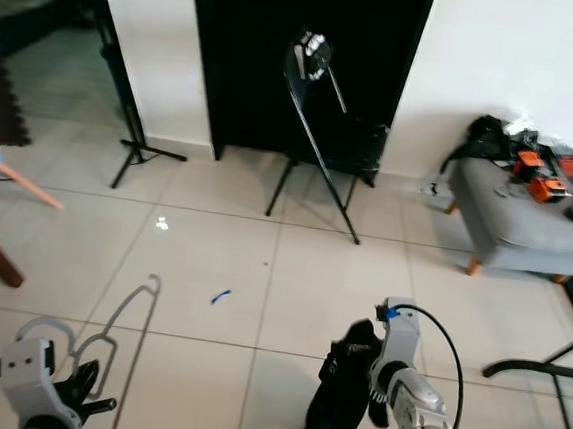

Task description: Hang hanger

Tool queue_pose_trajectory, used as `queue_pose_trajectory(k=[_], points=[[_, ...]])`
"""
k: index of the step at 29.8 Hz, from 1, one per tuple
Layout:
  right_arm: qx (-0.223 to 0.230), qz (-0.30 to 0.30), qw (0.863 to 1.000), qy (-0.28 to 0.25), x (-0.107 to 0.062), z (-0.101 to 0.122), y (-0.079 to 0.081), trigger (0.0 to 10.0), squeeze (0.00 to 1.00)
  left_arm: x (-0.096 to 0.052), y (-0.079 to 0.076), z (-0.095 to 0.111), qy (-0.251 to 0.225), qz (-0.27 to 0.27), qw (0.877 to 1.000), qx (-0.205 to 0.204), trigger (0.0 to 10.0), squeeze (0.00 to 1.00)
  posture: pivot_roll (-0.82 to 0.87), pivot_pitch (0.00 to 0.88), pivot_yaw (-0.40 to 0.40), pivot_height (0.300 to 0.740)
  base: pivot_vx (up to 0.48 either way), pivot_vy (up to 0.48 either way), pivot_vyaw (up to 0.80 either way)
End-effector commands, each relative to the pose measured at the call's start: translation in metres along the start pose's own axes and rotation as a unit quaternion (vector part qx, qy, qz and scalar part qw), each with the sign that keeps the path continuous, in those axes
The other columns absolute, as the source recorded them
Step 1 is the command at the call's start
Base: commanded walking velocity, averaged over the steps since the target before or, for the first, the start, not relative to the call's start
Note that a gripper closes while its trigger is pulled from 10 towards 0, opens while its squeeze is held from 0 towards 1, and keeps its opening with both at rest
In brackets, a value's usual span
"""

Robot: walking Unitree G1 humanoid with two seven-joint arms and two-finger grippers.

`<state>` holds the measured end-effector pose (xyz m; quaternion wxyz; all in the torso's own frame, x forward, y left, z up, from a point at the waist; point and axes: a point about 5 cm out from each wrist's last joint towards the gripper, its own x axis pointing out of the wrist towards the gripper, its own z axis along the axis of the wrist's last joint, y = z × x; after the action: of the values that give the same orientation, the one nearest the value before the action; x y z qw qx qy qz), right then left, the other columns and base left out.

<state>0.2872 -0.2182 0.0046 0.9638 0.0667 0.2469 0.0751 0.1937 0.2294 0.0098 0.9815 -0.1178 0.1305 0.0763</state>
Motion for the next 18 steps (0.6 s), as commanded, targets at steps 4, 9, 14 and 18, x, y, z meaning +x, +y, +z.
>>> queue_pose_trajectory(k=[4,9,14,18], points=[[0.001,-0.006,1.000,0.008,-0.004,-0.004,-0.009,10.0,0.00,0.006,-0.005,0.002,0.008,-0.031,0.999,0.023,10.0,0.00,-0.10,0.128,-0.053,0.740,0.000,0.000,0.74],[-0.001,0.001,1.000,0.004,-0.002,0.000,-0.006,10.0,0.00,0.011,-0.008,0.003,0.002,-0.030,0.999,0.016,10.0,0.00,-0.10,0.118,-0.064,0.740,0.000,0.000,0.74],[-0.003,0.004,1.000,0.006,0.000,0.005,-0.006,10.0,0.00,0.019,-0.010,0.006,-0.006,-0.018,1.000,0.012,10.0,0.00,-0.14,0.109,-0.060,0.740,0.000,0.000,0.74],[0.003,0.008,1.000,0.000,0.001,0.008,-0.006,10.0,0.00,0.023,-0.012,0.006,-0.004,-0.022,1.000,0.013,10.0,0.00,-0.18,0.092,-0.030,0.740,0.000,0.000,0.72]])
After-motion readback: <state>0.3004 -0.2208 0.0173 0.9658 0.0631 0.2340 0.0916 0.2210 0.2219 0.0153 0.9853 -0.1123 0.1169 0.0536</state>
